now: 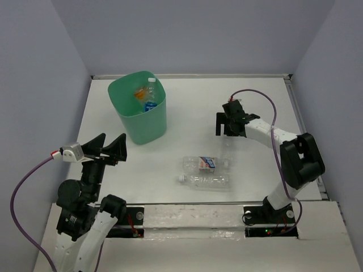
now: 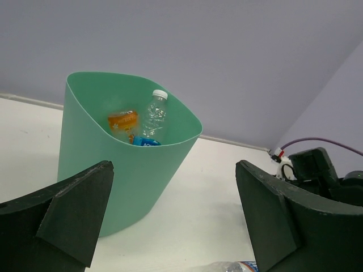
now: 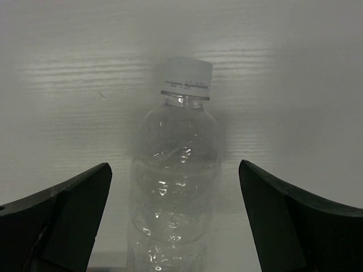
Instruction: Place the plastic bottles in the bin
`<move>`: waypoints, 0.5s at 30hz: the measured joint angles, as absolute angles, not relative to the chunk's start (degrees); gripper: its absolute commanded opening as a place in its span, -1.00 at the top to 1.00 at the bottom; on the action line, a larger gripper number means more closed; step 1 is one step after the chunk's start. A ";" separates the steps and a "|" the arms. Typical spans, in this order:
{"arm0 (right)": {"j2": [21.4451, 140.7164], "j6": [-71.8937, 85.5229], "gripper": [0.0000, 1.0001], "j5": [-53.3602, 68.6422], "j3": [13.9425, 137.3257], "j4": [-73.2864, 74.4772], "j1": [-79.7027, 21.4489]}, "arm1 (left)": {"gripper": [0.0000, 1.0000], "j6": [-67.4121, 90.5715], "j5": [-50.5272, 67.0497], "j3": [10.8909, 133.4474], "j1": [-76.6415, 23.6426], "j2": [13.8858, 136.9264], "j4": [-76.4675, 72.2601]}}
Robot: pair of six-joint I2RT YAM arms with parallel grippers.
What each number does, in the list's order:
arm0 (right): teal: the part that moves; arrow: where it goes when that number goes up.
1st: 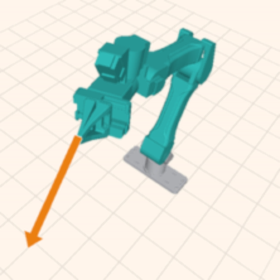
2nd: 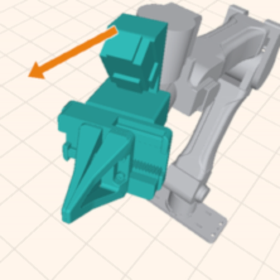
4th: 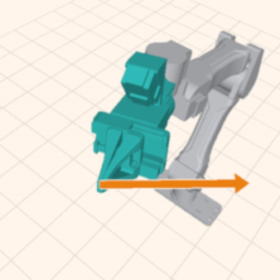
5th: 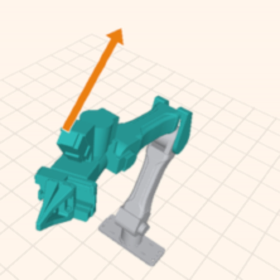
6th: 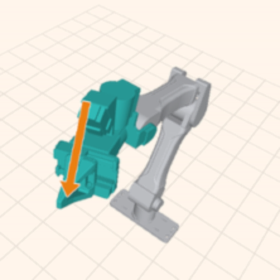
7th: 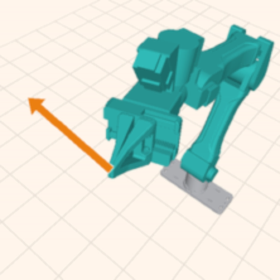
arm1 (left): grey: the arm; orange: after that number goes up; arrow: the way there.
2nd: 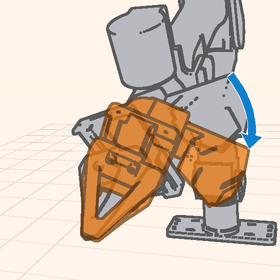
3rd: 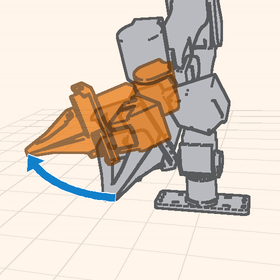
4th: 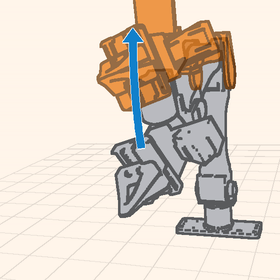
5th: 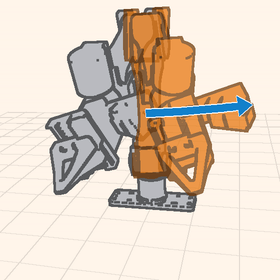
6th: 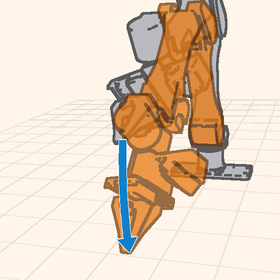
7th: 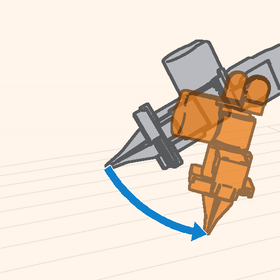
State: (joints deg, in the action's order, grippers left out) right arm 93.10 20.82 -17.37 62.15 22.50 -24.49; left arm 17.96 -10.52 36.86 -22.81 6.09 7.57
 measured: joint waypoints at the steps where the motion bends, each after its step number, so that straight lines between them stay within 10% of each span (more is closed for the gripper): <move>1: 94.63 20.88 -0.93 -17.19 62.15 22.63 -24.32 | -0.98 17.96 -10.52 36.86 -22.81 6.09 7.57; 15: 100.86 20.64 -0.03 -18.90 65.87 23.44 -22.55 | -0.98 17.93 -10.50 36.86 -22.83 6.09 7.57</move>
